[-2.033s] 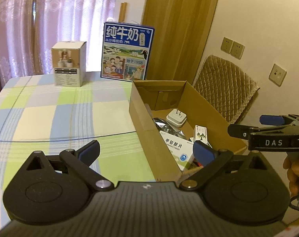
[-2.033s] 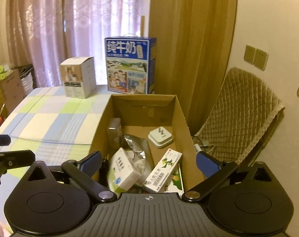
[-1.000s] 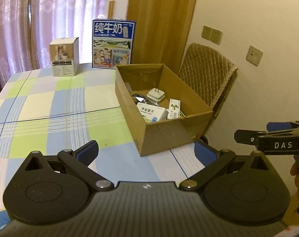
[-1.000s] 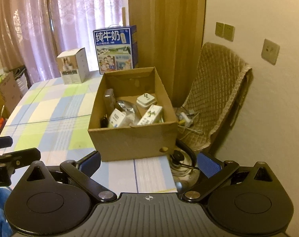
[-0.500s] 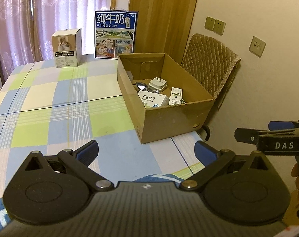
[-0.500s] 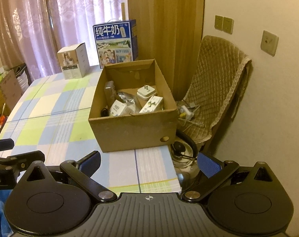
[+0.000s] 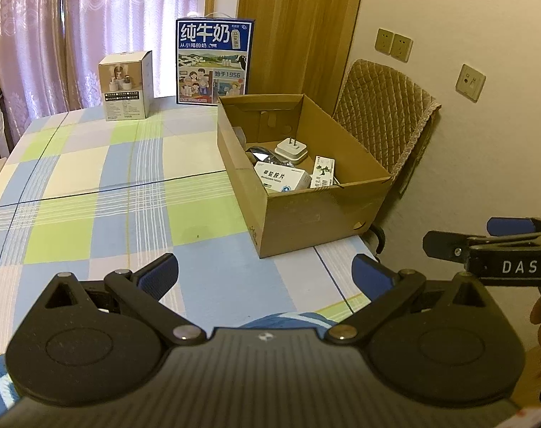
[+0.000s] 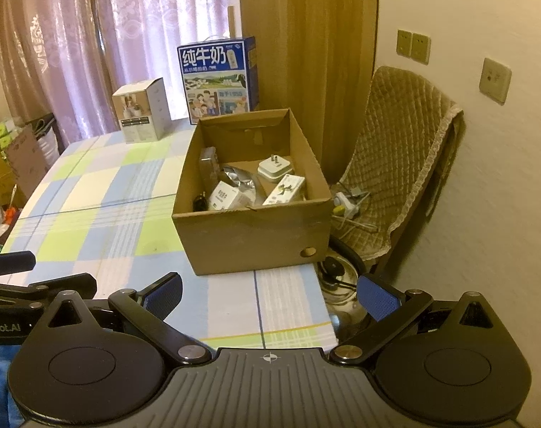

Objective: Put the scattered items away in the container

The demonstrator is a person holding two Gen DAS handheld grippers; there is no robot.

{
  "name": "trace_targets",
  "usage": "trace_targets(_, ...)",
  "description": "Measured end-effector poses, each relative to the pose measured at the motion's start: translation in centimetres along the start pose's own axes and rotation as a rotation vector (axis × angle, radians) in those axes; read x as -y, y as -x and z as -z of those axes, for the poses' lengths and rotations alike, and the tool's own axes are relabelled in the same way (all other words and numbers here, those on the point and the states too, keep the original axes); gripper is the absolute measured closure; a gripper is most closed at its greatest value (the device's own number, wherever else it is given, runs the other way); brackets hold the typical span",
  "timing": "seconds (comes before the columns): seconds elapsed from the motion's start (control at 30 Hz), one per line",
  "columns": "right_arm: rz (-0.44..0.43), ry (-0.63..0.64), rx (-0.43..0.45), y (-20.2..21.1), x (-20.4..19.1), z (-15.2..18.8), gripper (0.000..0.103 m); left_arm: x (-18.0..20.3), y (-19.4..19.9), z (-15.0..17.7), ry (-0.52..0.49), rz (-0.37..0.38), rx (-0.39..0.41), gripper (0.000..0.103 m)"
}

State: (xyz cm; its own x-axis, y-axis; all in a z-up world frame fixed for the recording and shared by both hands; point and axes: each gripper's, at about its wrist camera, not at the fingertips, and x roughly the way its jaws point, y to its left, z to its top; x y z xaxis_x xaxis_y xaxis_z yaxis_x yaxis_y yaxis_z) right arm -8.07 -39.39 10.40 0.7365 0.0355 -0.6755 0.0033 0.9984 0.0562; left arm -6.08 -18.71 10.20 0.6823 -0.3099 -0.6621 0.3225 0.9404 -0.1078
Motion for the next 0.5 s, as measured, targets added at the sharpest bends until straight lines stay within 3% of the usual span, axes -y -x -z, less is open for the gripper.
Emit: trace_targets(0.5, -0.004, 0.002, 0.004, 0.05, -0.22, -0.11, 0.002, 0.0, -0.17, 0.05, -0.011, -0.003, -0.002, 0.001)
